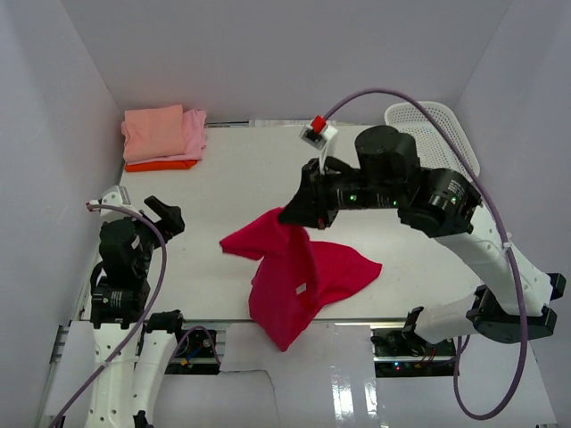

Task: Fold and stack the t-shirts
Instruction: Move the tshirt to the center of the board, then flatten out the tshirt

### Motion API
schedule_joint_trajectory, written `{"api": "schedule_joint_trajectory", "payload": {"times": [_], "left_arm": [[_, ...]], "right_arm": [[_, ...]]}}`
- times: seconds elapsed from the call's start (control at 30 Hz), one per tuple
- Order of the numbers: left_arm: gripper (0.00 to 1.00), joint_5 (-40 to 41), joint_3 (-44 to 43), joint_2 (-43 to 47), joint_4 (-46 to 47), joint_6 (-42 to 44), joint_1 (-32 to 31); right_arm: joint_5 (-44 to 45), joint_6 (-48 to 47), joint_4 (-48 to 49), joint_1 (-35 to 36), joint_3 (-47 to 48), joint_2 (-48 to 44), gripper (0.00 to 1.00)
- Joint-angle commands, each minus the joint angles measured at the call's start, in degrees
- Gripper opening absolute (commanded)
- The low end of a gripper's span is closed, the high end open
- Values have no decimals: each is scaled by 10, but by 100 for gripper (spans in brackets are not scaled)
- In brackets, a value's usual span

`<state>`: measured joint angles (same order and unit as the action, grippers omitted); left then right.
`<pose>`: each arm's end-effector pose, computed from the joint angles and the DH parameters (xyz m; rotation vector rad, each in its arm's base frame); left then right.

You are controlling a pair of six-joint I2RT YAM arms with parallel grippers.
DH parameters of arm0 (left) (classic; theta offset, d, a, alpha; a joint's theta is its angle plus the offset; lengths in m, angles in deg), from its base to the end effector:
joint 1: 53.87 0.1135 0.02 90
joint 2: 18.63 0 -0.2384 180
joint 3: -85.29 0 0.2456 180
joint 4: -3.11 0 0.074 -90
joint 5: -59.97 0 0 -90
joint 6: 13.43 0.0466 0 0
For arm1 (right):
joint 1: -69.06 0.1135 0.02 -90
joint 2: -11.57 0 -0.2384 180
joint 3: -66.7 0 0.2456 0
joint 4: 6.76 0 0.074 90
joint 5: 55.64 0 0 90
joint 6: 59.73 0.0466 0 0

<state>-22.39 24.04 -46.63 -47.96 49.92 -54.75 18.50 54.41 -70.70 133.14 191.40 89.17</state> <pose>0.1294 0.0042 0.3233 -0.5089 1.8140 -0.2044 0.0977 0.2302 0.4918 -0.9052 1.8665 1.2723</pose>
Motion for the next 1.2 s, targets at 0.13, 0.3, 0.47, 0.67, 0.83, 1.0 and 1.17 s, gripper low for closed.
{"api": "schedule_joint_trajectory", "payload": {"times": [0.13, 0.3, 0.47, 0.67, 0.83, 1.0, 1.17], "left_arm": [[98, -126, -7, -28, 32, 19, -1], [98, -183, -2, -47, 50, 40, -1], [98, -192, -10, -58, 53, 50, -1], [98, -209, -13, -59, 62, 52, -1], [98, -261, -5, -78, 71, 61, -1], [98, -277, -4, -86, 75, 71, -1], [98, -266, -8, -64, 80, 89, -1]], "right_arm": [[59, -38, -42, -135, -30, 39, 8], [38, -49, 25, -215, -147, 50, 8], [4, -63, 87, -293, -249, 116, 8], [-12, -70, 129, -370, -229, 216, 8], [-19, -84, 118, -412, -140, 329, 8], [-10, -77, 98, -446, -25, 461, 8], [-9, -50, 120, -492, -17, 491, 8]]}}
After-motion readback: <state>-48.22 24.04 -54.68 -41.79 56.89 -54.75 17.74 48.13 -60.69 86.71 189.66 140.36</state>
